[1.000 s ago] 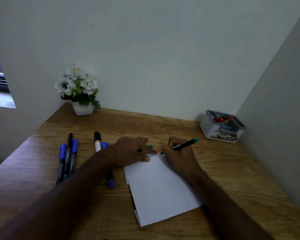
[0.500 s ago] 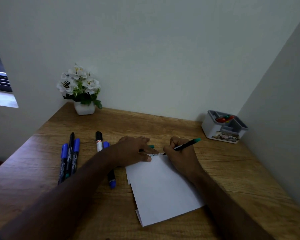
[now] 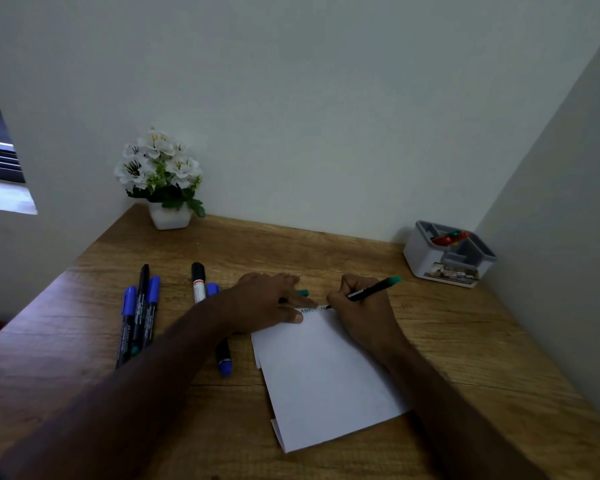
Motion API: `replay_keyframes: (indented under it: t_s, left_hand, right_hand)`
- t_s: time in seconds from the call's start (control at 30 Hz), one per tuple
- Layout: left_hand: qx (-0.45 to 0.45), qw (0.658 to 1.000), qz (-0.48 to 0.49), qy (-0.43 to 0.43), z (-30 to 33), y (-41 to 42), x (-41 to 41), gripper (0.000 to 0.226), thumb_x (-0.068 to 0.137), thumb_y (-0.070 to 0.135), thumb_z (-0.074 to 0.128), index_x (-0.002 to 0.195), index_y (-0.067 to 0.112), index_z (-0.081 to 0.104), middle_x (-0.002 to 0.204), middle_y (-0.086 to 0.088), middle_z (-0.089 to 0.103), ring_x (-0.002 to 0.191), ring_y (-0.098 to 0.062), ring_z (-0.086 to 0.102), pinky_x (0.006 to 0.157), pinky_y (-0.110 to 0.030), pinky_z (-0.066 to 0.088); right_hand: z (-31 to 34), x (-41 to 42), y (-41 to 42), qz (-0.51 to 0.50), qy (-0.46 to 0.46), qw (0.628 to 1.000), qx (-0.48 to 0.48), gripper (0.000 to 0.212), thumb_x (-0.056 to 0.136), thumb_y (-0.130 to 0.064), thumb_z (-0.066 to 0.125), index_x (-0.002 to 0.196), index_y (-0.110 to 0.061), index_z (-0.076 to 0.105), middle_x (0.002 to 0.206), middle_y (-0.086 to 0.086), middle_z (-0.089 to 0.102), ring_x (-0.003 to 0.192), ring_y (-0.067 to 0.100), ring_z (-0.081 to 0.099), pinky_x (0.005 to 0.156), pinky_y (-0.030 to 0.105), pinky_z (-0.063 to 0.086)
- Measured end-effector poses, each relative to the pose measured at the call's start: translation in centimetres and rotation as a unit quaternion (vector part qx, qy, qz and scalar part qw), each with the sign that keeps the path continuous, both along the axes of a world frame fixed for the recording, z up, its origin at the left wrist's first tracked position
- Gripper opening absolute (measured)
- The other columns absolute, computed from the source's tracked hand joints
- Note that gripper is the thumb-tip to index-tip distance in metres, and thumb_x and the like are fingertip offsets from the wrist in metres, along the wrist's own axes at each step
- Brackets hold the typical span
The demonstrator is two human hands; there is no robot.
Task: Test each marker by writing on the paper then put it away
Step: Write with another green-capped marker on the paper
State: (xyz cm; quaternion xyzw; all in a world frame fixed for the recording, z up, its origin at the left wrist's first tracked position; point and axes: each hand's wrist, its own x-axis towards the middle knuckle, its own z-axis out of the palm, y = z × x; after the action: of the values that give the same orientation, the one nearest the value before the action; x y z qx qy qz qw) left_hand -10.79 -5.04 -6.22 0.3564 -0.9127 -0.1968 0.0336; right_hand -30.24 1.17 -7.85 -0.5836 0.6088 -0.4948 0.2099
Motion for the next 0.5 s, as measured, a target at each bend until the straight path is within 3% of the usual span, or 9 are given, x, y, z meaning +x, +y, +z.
replay_keyframes:
  t_s: [0.13, 0.5]
  left_hand:
    - [-0.001, 1.0, -0.012, 0.001, -0.37, -0.35, 0.08, 0.045, 0.095, 0.047, 0.05, 0.139, 0.044, 0.043, 0.162, -0.001, 0.015, 0.149, -0.017, 0.012, 0.119, -0.05, 0.012]
    - [-0.003, 1.0, -0.016, 0.005, -0.59, -0.56, 0.05, 0.044, 0.095, 0.047, 0.05, 0.138, 0.046, 0.043, 0.162, -0.001, 0.015, 0.149, -0.018, 0.013, 0.119, -0.049, 0.012]
  right_hand:
    - [-0.04, -0.02, 0.08, -0.001, 0.005, 1.0, -0.003, 0.036, 0.075, 0.004, 0.064, 0.053, -0.014, 0.042, 0.052, 0.0, 0.042, 0.049, 0.006, 0.036, 0.046, 0.02, 0.031]
    - [-0.21, -0.09, -0.13, -0.01, 0.001, 1.0, 0.004, 0.029, 0.075, 0.002, 0.064, 0.056, -0.007, 0.044, 0.055, 0.003, 0.044, 0.052, 0.009, 0.039, 0.048, 0.024, 0.033]
